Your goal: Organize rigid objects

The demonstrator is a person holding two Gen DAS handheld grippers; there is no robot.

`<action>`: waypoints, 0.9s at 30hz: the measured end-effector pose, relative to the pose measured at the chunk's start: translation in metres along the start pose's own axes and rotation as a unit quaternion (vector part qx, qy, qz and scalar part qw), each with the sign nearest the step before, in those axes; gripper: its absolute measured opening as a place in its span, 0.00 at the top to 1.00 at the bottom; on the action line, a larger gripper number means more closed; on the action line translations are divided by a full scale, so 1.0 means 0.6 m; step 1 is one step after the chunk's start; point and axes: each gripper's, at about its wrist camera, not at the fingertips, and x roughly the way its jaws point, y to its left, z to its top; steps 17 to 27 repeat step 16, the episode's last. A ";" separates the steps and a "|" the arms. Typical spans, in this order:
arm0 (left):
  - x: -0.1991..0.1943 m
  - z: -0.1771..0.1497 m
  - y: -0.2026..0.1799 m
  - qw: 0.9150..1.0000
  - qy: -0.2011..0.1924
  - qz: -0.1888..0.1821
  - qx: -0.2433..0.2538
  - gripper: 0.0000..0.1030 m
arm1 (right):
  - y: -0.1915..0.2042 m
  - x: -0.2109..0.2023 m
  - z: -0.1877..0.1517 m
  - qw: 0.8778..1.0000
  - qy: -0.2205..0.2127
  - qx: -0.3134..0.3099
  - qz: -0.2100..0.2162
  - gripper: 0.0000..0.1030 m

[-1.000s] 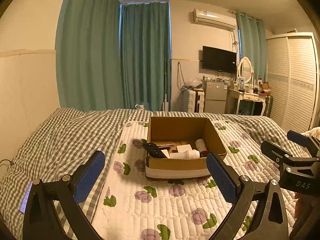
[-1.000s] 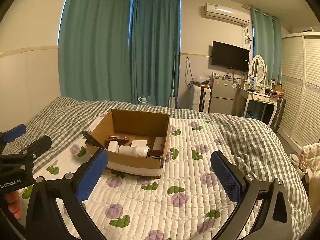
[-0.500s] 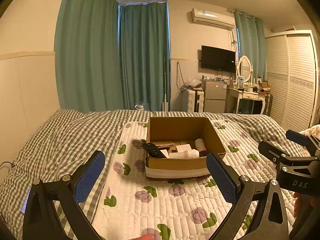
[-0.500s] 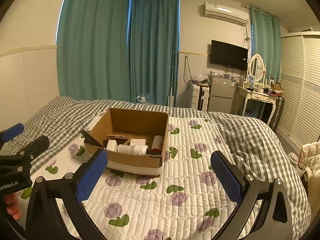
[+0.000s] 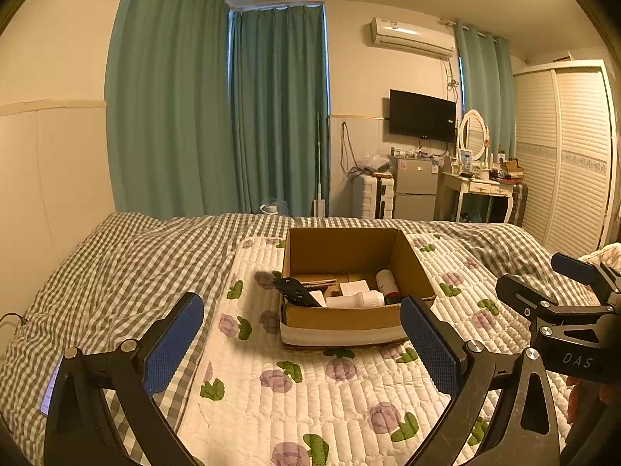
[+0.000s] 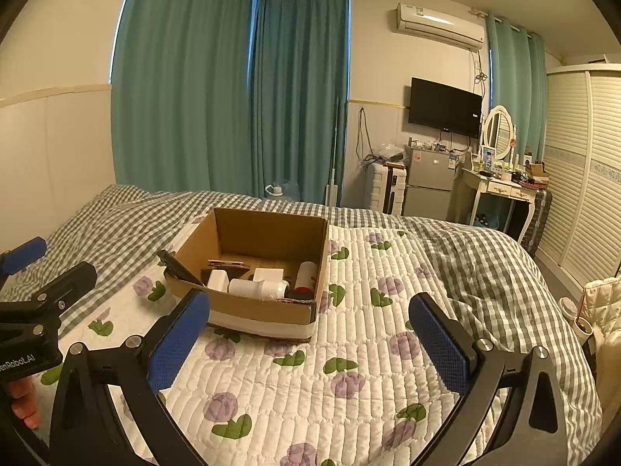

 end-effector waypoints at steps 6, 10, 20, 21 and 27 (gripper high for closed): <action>-0.002 0.000 0.001 1.000 -0.001 0.000 -0.002 0.00 | 0.002 0.001 -0.003 1.000 0.003 -0.003 -0.001 0.00; -0.001 0.000 0.002 1.000 0.001 0.001 -0.004 0.00 | 0.003 0.002 -0.005 1.000 0.004 -0.005 -0.001 0.00; 0.000 0.001 0.004 1.000 0.012 -0.003 -0.006 0.00 | 0.006 0.002 -0.005 1.000 0.005 -0.009 -0.004 0.00; 0.000 0.001 0.004 1.000 0.012 -0.003 -0.006 0.00 | 0.006 0.002 -0.005 1.000 0.005 -0.009 -0.004 0.00; 0.000 0.001 0.004 1.000 0.012 -0.003 -0.006 0.00 | 0.006 0.002 -0.005 1.000 0.005 -0.009 -0.004 0.00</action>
